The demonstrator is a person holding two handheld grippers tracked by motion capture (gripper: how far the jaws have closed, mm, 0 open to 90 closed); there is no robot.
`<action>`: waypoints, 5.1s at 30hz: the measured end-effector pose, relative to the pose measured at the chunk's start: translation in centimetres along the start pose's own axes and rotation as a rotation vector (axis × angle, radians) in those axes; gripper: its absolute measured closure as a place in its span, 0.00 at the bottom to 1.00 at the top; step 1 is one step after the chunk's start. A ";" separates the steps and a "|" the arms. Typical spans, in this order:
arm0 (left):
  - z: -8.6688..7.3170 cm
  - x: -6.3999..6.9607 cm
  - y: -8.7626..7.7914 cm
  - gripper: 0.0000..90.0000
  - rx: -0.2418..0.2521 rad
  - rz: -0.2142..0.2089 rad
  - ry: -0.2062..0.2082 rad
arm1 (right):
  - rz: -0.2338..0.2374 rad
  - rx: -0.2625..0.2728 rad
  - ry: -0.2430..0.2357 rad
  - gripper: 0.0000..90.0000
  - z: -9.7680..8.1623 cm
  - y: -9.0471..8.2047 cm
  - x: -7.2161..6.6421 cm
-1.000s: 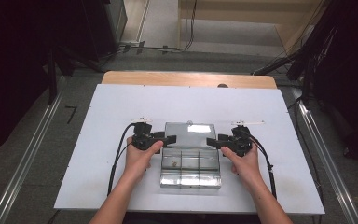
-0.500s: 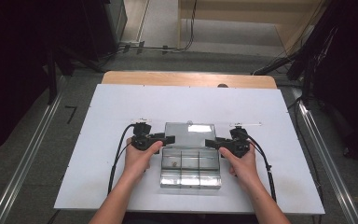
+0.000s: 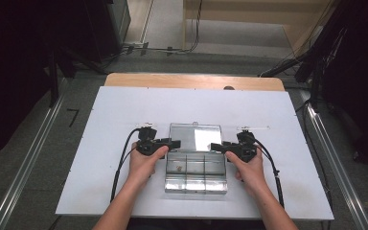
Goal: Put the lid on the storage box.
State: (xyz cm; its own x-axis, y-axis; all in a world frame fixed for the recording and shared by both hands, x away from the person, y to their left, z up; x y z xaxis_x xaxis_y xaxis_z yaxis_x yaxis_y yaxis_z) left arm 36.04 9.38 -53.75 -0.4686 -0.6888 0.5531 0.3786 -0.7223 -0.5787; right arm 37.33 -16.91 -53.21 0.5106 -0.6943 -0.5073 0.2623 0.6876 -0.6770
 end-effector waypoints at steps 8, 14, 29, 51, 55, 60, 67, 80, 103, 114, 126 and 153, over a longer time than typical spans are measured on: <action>0.2 0.2 -0.4 0.59 0.020 -0.012 0.021 | 0.006 0.023 -0.012 0.55 0.1 -0.4 -0.1; 0.4 0.3 -1.0 0.66 0.042 -0.018 0.053 | 0.000 0.045 -0.029 0.60 0.2 -0.8 -0.3; 0.6 1.0 -2.1 0.78 0.079 -0.022 0.122 | 0.030 0.101 -0.087 0.77 0.4 -2.1 -0.6; 2.8 2.4 -3.0 0.64 0.194 0.002 0.199 | -0.007 0.156 -0.220 0.82 0.0 -2.9 -1.1; 3.1 2.7 -3.3 0.62 0.216 0.028 0.214 | -0.017 0.163 -0.234 0.82 -0.1 -2.9 -1.2; 3.1 3.0 -3.3 0.64 0.217 0.021 0.217 | -0.028 0.168 -0.241 0.82 -0.1 -3.0 -1.3; 3.1 3.1 -3.5 0.73 0.215 0.034 0.230 | -0.041 0.172 -0.254 0.82 -0.2 -3.0 -1.4; 2.7 3.6 -3.9 0.77 0.219 0.033 0.256 | -0.026 0.164 -0.253 0.79 -0.2 -3.3 -1.5; 1.7 4.5 -5.0 0.73 0.211 -0.020 0.285 | -0.067 0.241 -0.315 0.58 1.7 -6.9 -4.5; 1.2 4.9 -5.4 0.72 0.194 -0.049 0.291 | -0.056 0.244 -0.336 0.61 1.7 -7.1 -5.2; 1.0 4.9 -5.6 0.72 0.185 -0.054 0.301 | -0.046 0.252 -0.360 0.69 1.6 -7.4 -5.7; -0.7 4.0 -7.4 0.76 0.128 -0.020 0.272 | -0.053 0.247 -0.369 0.69 0.8 -7.7 -6.1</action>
State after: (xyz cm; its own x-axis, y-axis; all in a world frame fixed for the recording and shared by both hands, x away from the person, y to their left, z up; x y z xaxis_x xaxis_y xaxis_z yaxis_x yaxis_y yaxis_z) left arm 30.80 12.07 -47.69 -0.6669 -0.6452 0.3728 0.4567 -0.7492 -0.4797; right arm 32.82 -17.77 -44.51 0.7376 -0.6382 -0.2204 0.4608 0.7144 -0.5267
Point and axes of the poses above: each handheld gripper's, and its own axes: y roughly forward along the jaws, z roughly out of its top, x roughly to its right, the point moved 5 cm from there along y, roughly forward along the jaws, and after that the axes turned 7 degrees about -x, right-handed, at the moved point
